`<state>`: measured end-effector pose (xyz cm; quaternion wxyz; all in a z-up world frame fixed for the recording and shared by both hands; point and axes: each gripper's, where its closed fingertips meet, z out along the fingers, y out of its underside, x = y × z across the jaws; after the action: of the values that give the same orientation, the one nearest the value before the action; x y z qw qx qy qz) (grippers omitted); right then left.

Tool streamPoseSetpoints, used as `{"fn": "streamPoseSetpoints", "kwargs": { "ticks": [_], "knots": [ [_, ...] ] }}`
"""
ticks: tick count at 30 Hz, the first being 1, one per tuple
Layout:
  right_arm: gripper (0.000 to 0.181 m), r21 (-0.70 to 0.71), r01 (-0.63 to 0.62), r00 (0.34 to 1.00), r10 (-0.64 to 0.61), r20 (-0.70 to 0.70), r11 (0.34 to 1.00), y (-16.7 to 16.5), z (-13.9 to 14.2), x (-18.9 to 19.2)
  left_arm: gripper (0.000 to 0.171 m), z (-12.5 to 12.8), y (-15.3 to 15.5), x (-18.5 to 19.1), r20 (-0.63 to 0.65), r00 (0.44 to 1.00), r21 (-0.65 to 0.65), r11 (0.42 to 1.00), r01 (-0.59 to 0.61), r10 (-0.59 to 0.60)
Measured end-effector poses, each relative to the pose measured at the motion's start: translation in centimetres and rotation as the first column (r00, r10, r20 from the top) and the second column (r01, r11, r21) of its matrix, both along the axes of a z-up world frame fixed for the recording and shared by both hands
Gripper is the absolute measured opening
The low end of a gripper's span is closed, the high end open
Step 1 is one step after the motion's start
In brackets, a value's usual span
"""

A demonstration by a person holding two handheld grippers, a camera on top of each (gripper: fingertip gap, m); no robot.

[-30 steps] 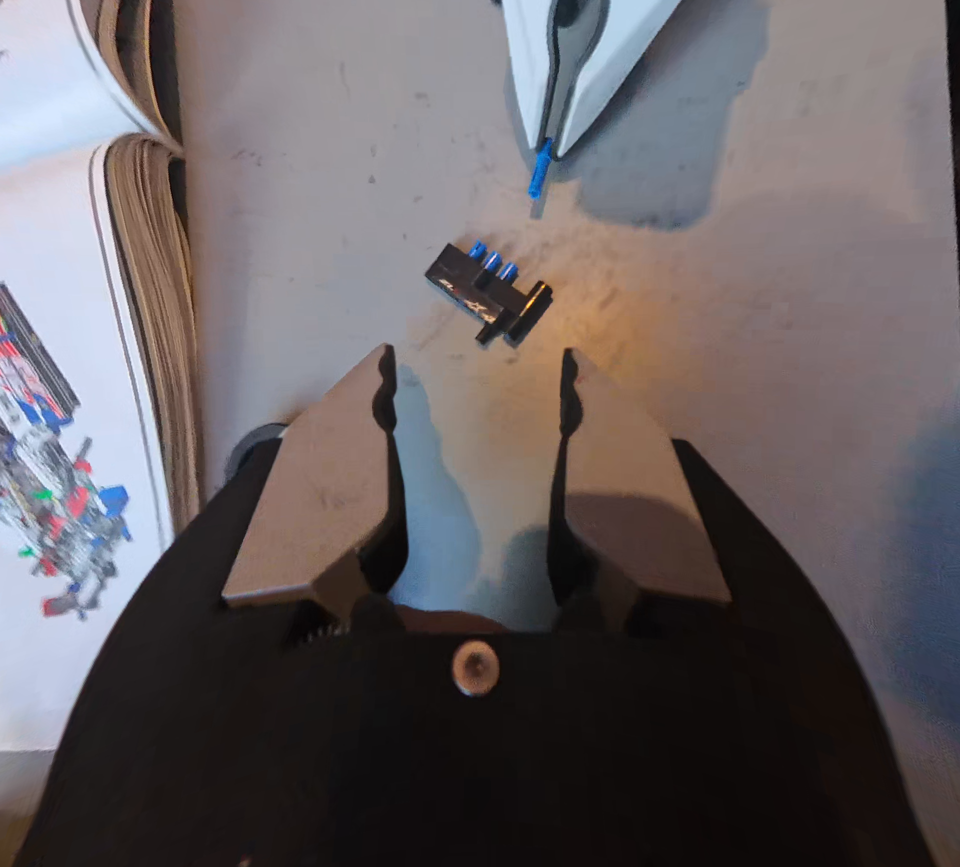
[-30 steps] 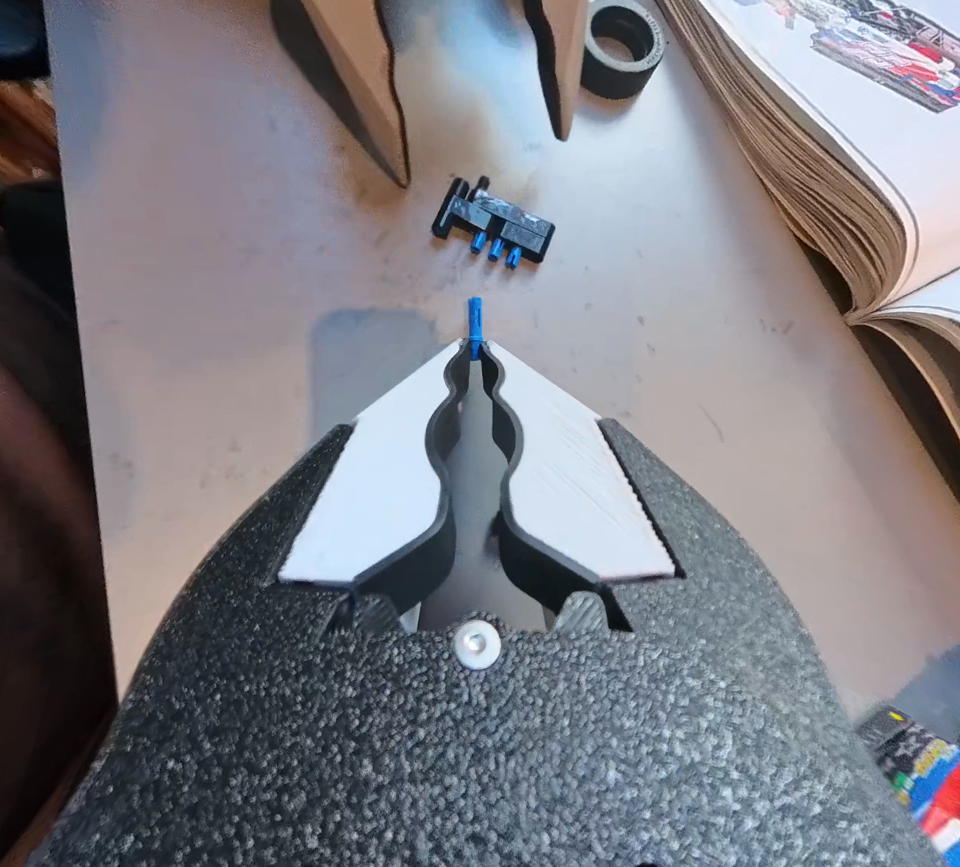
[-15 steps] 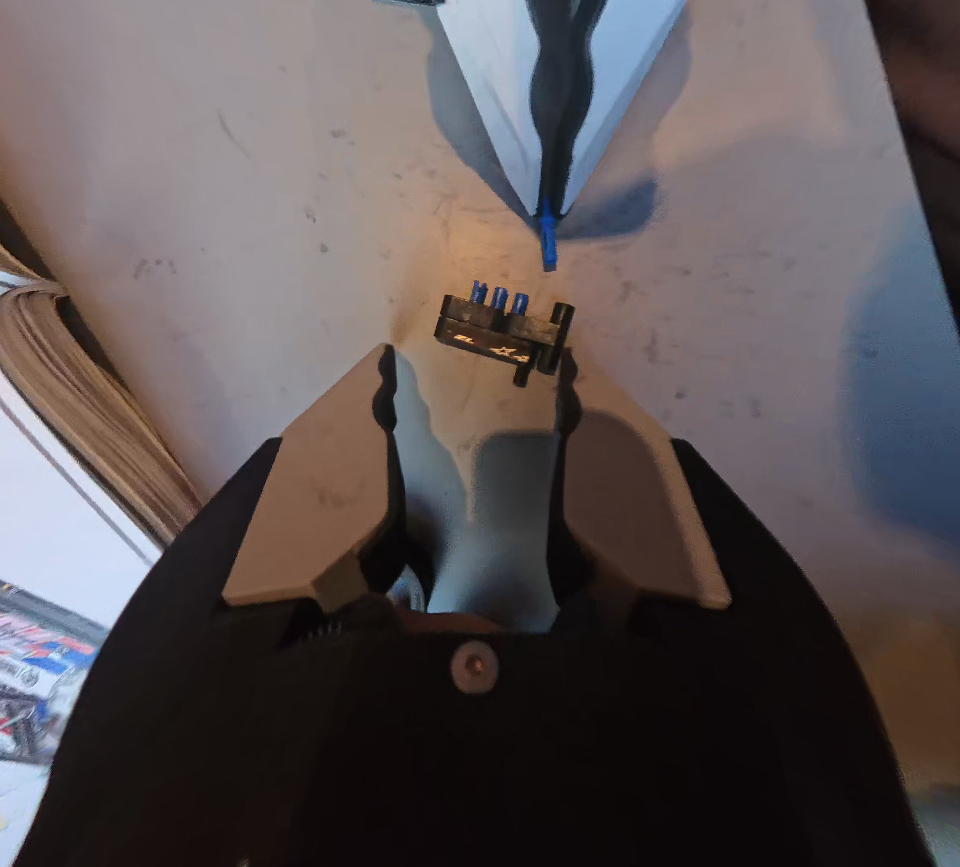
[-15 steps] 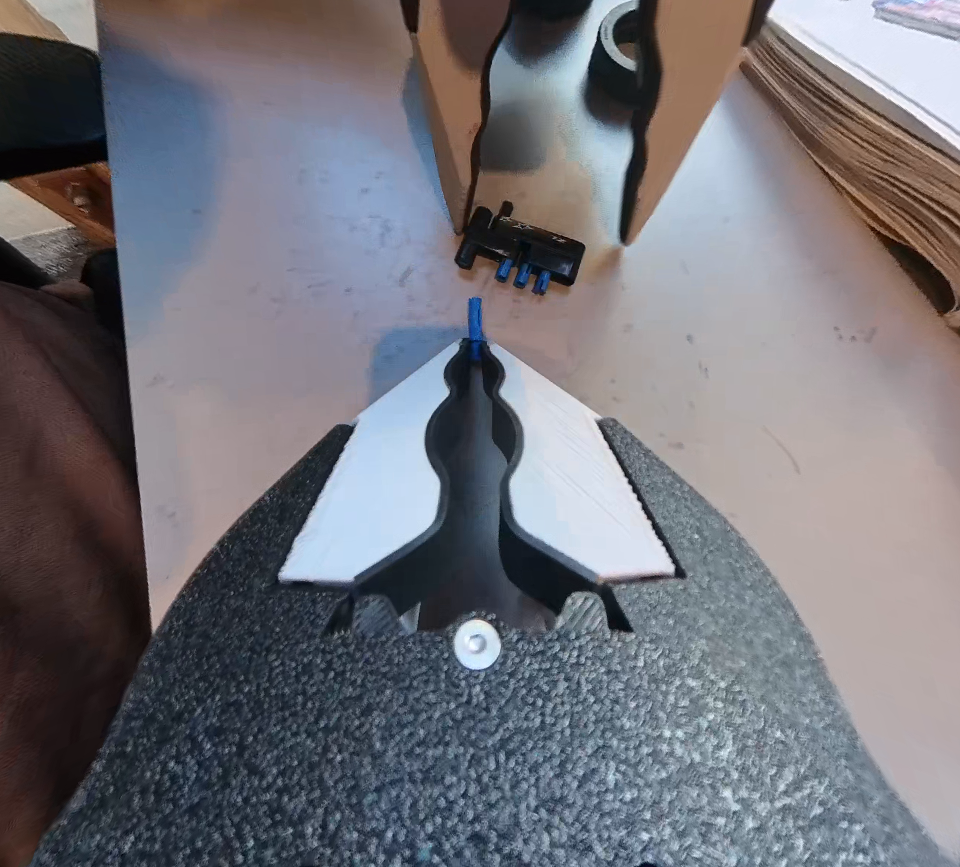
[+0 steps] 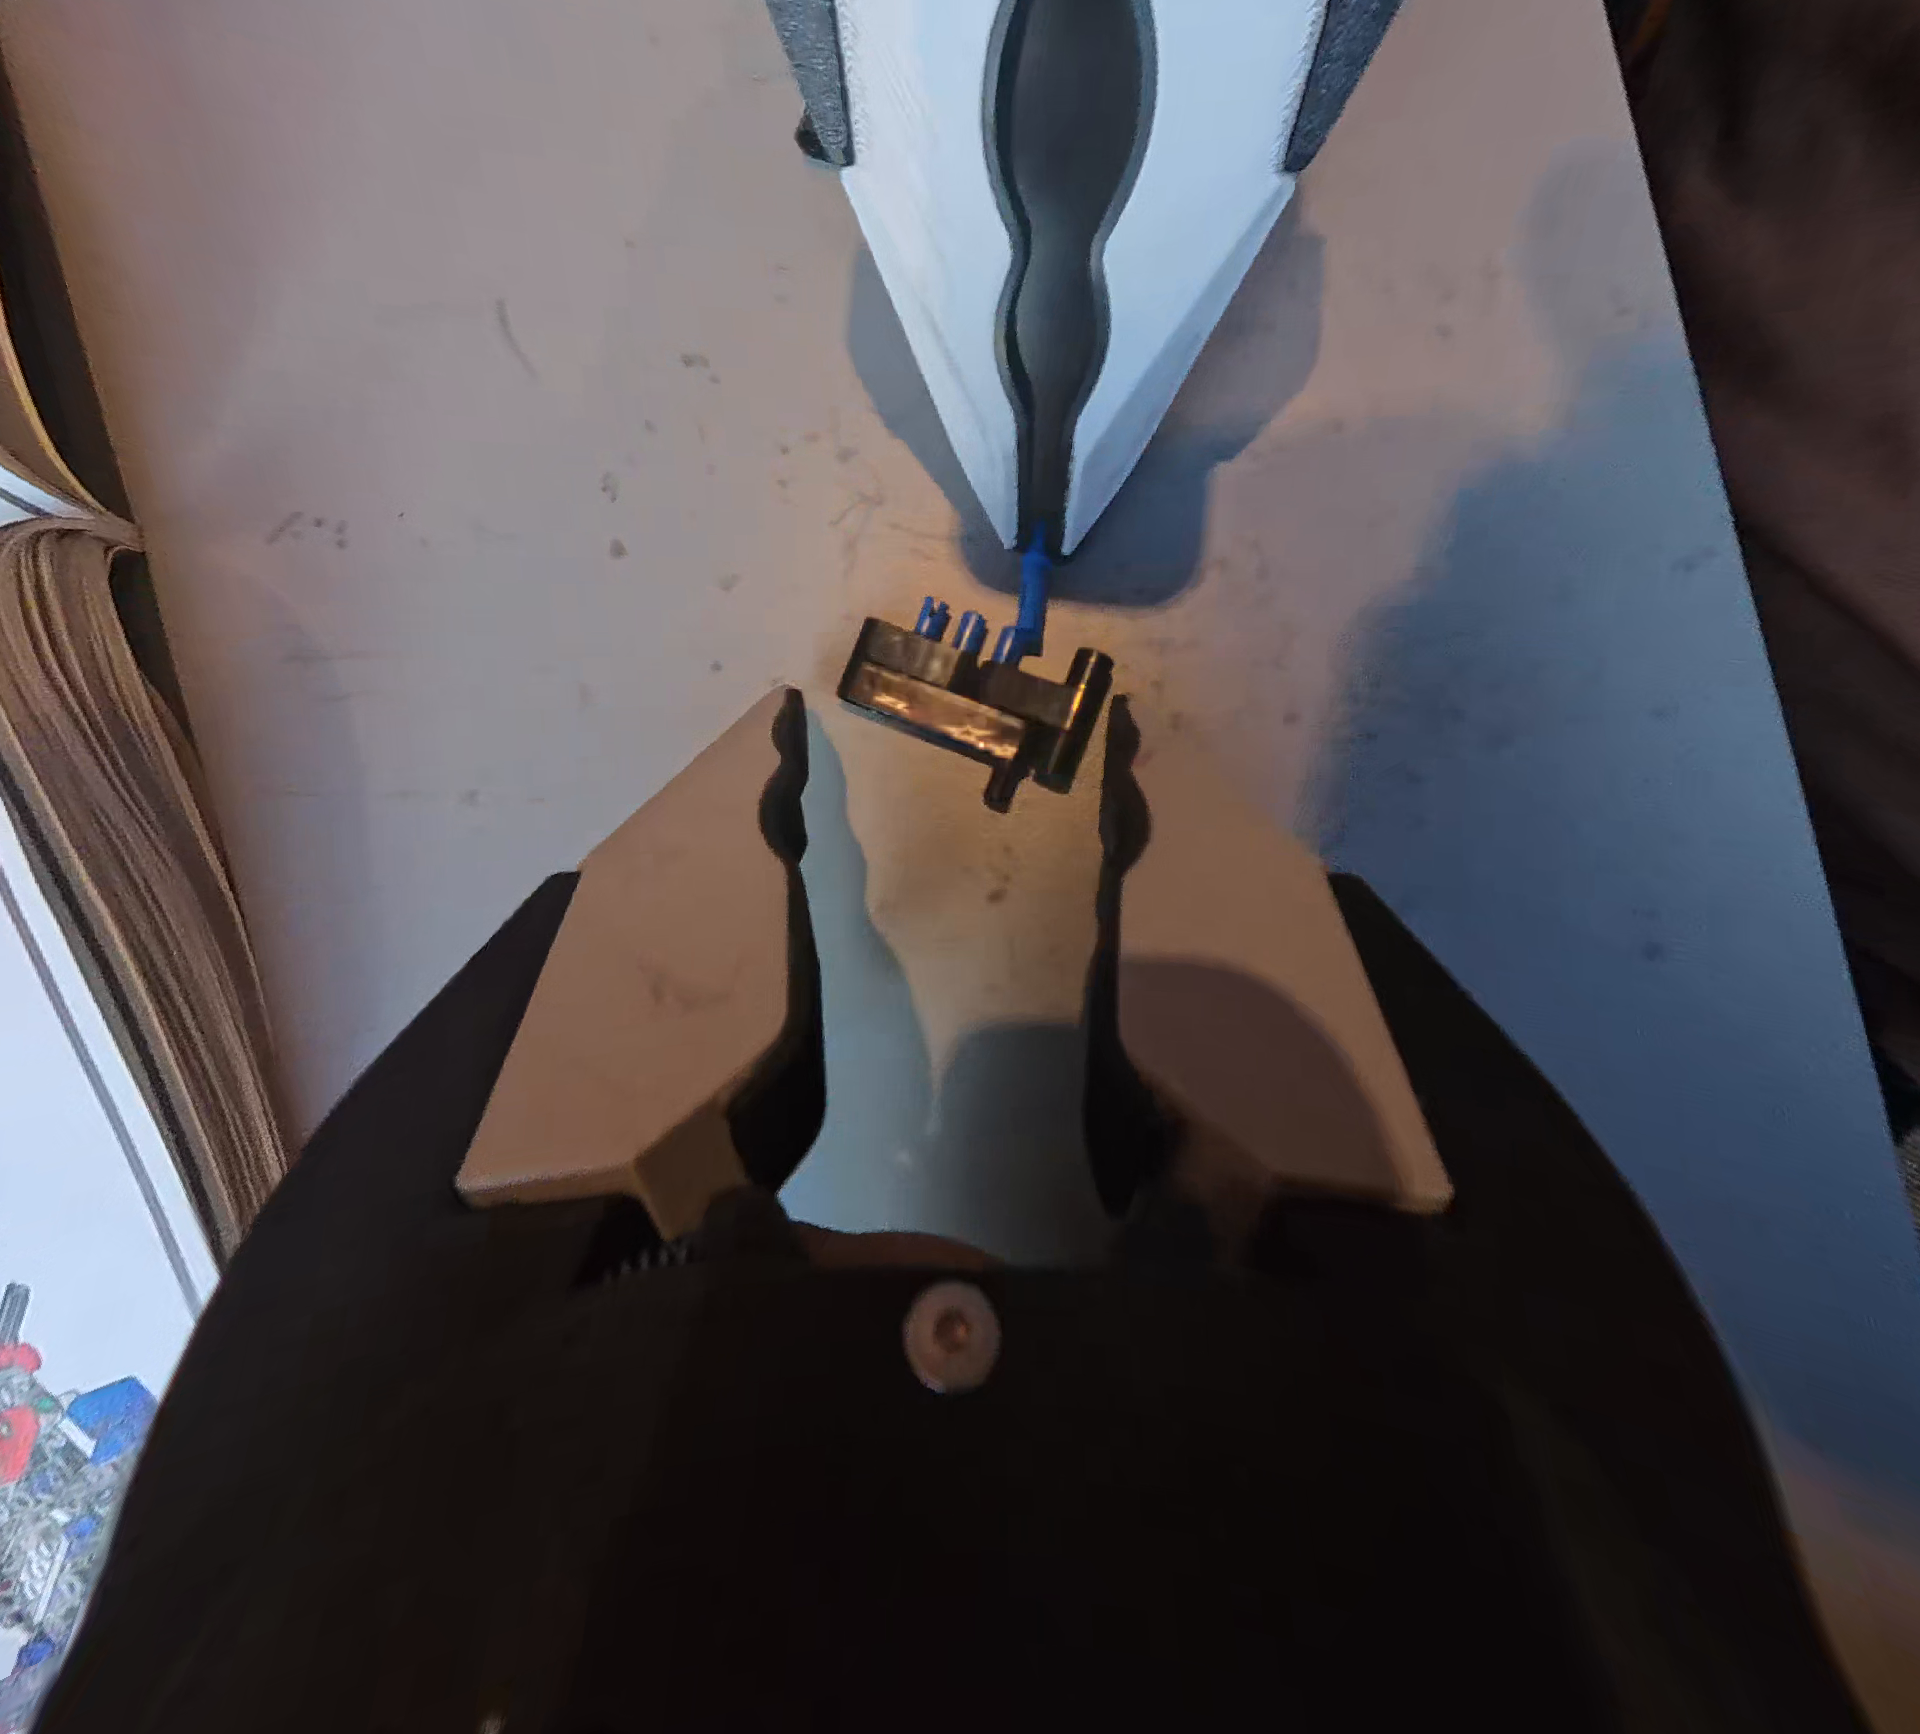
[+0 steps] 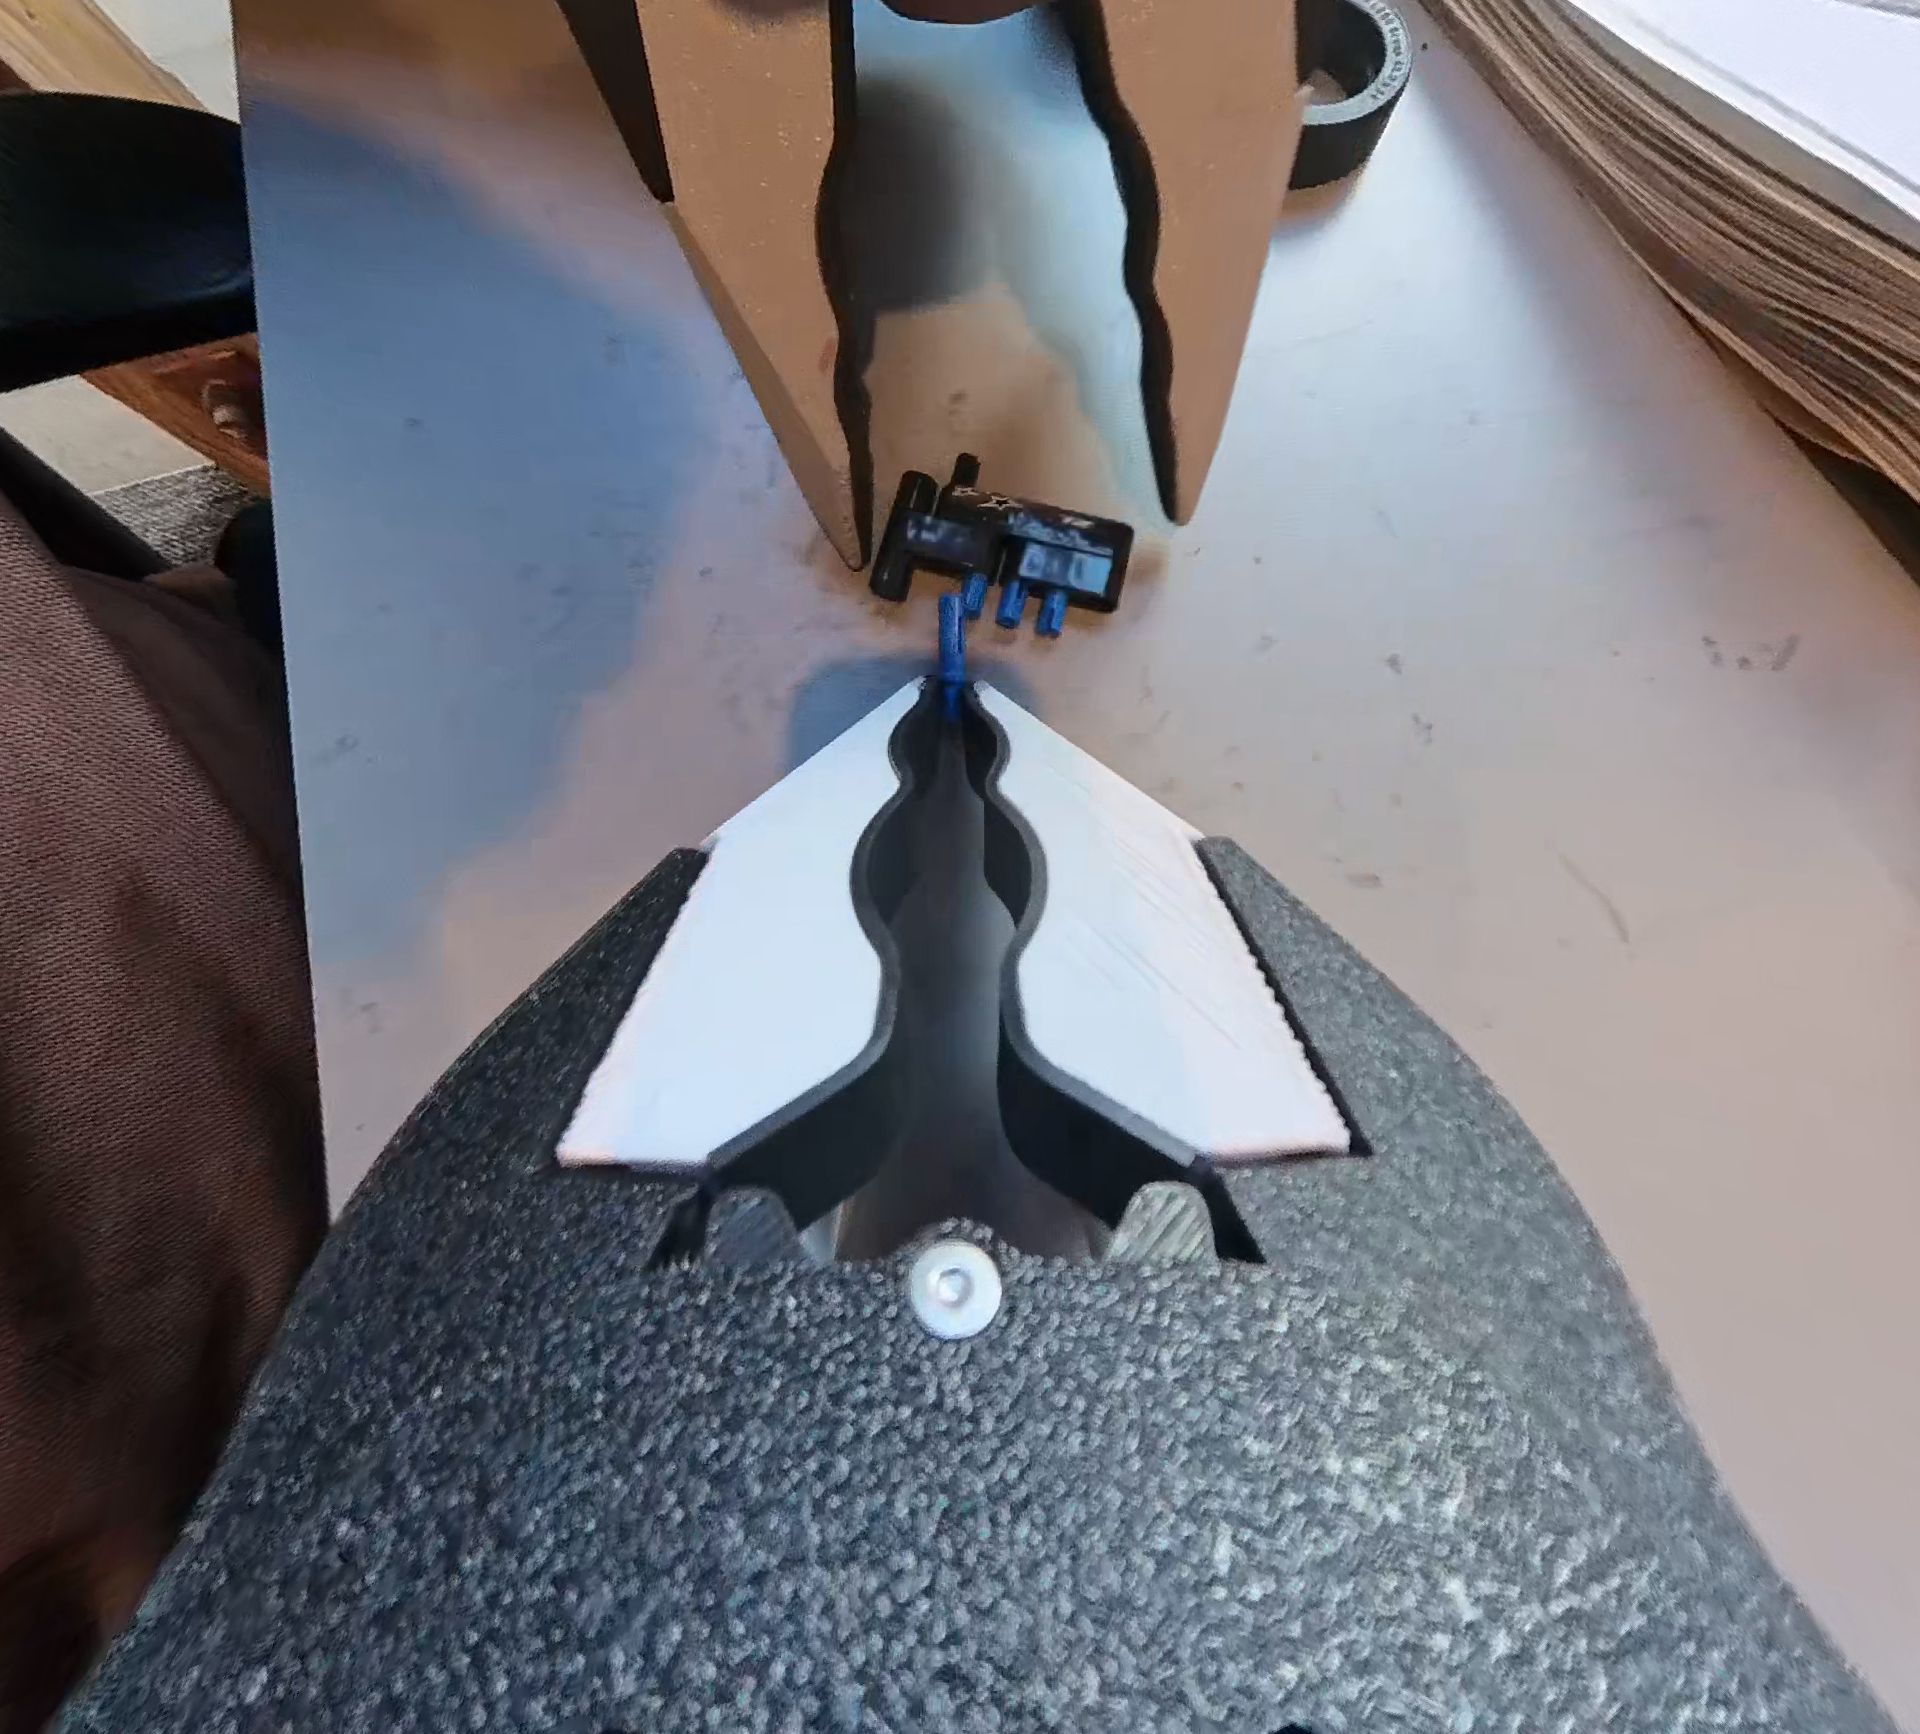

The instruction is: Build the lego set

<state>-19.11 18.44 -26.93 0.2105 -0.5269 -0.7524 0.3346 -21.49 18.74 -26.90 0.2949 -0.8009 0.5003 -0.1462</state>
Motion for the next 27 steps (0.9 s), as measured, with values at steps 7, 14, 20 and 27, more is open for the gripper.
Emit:
{"fn": "streamPoseSetpoints", "kwargs": {
  "ticks": [7,14,20,27],
  "knots": [
    [0.005,0.0,0.006,1.0,-0.006,0.007,1.0,0.1,0.0,0.2,0.061,0.0,0.0,-0.4,-0.039,0.993,-0.019,0.994,0.107,-0.108],
    [0.005,0.031,0.005,1.0,-0.005,0.013,1.0,0.4,0.2,-0.1,0.055,-0.3,0.1,0.1,-0.025,0.983,-0.096,0.98,0.176,-0.179],
    [0.005,-0.015,0.042,0.999,-0.041,0.016,0.999,0.8,0.8,0.2,0.047,-0.2,1.0,0.4,-0.02,0.999,-0.086,0.996,-0.028,0.026],
    [0.004,0.012,0.005,0.998,-0.006,0.068,1.0,0.8,0.2,0.9,0.047,-0.2,0.9,1.5,0.038,0.988,-0.056,0.987,-0.148,0.15]
  ]
}}
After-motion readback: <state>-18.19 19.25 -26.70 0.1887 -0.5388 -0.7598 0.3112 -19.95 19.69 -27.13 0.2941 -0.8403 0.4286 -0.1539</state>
